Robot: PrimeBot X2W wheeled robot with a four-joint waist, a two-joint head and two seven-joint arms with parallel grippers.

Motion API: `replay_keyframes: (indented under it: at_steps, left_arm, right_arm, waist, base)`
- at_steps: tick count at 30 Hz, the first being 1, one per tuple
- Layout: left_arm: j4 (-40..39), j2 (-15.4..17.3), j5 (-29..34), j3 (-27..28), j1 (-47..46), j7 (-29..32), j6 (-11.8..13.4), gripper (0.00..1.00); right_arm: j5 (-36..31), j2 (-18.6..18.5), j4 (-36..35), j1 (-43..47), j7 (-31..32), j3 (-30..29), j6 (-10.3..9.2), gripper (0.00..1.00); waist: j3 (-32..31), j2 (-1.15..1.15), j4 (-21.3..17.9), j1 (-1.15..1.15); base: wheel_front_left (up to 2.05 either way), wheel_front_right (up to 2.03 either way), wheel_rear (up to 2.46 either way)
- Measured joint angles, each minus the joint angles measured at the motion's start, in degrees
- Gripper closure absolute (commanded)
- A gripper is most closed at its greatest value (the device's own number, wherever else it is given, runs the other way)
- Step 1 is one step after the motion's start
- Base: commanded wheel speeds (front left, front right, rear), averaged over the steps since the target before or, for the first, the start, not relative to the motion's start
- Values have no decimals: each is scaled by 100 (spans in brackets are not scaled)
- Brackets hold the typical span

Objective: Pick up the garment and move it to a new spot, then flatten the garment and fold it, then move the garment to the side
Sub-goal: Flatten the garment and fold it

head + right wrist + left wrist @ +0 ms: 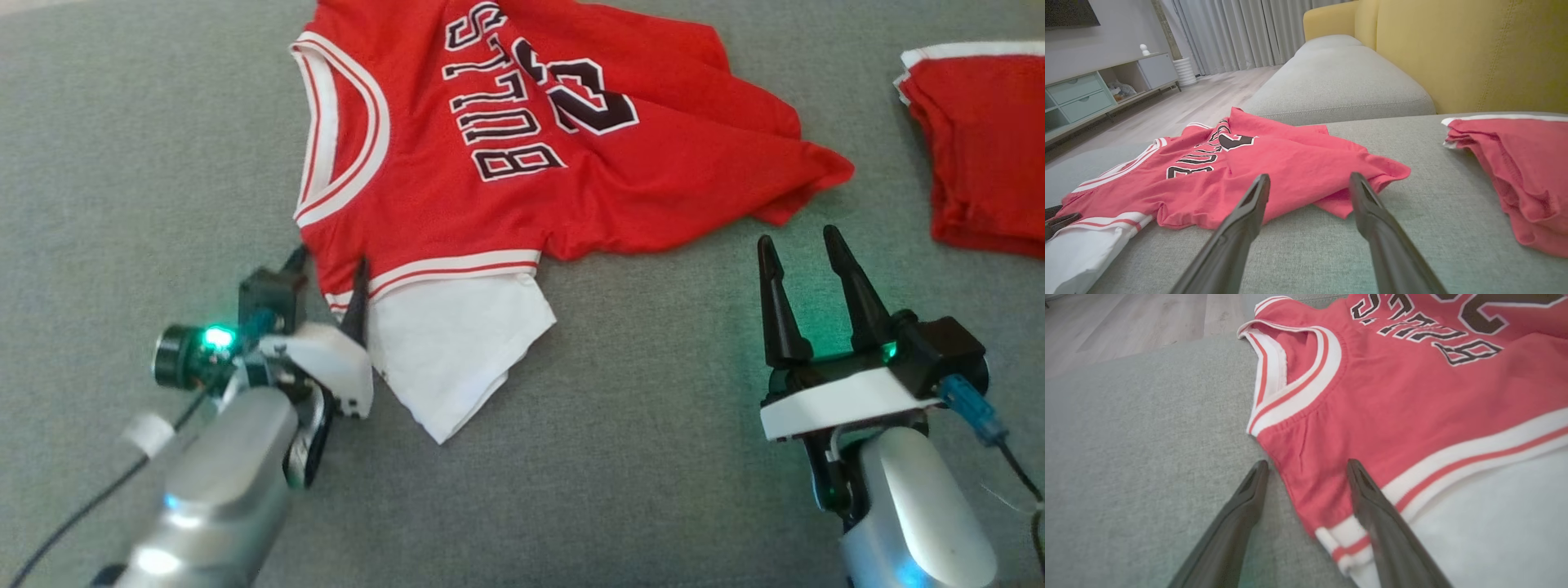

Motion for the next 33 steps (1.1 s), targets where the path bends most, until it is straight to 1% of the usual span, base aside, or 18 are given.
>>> replay_keyframes:
  at_steps: [1, 2, 3, 4, 10, 16, 24, 29, 30, 31, 32, 33]
  left_arm:
    - [55, 3, 1, -13, -83, 66, -31, 11]
    - [99, 8, 1, -22, -146, 101, -53, 49]
    - [133, 10, 1, -22, -190, 115, -75, 95]
    - [143, 10, 1, -25, -201, 121, -105, 100]
    - [196, 73, 1, -3, -198, -123, -98, 100]
    - [227, 294, 2, 127, -220, -525, 18, 100]
    - [313, 606, 10, 212, -443, -564, 26, 100]
    - [428, 793, 19, 207, -473, -458, 9, 100]
    - [487, 823, 19, 207, -512, -420, 9, 96]
    - [525, 850, 19, 208, -542, -398, 10, 52]
    - [539, 868, 19, 209, -559, -402, 10, 0]
    - [544, 877, 19, 214, -567, -446, 14, 0]
  right_arm:
    - [18, 0, -8, 0, 0, 3, 0, 0]
    - [30, 0, -8, 1, 0, 4, 0, 0]
    - [30, 0, -8, 1, 0, 5, 0, 0]
    - [30, 0, -8, 1, 0, 4, 0, 0]
    - [30, 0, -1, 1, 0, 2, 0, 0]
    - [30, 0, 5, 1, 0, 3, 0, 0]
    - [30, 0, 58, 2, 0, 18, 0, 0]
    - [30, 0, 80, 4, 0, 62, 0, 0]
    - [30, 0, 92, 3, 0, 64, 0, 0]
    - [30, 0, 101, 4, 0, 67, -1, 0]
    - [30, 0, 105, 4, 0, 67, 0, 0]
    - [29, 0, 108, 4, 0, 70, 0, 0]
  waist:
    - [11, 0, -20, 0]
    - [19, 0, -36, 0]
    - [24, 0, -49, 0]
    - [26, 0, -59, 0]
    - [-18, 0, -78, 0]
    - [-133, 0, -43, 0]
    - [-245, 0, 25, 0]
    - [-282, 0, 83, 0]
    - [-290, 0, 98, 0]
    - [-299, 0, 112, 0]
    - [-309, 0, 125, 0]
    - [-321, 0, 138, 0]
  base:
    - [0, 0, 0]
    - [0, 0, 0]
    - [0, 0, 0]
    - [0, 0, 0]
    - [0, 0, 0]
    - [0, 0, 0]
    - [0, 0, 0]
    - [0, 0, 0]
    - [0, 0, 0]
    - [0, 0, 0]
    - [0, 0, 0]
    - [0, 0, 0]
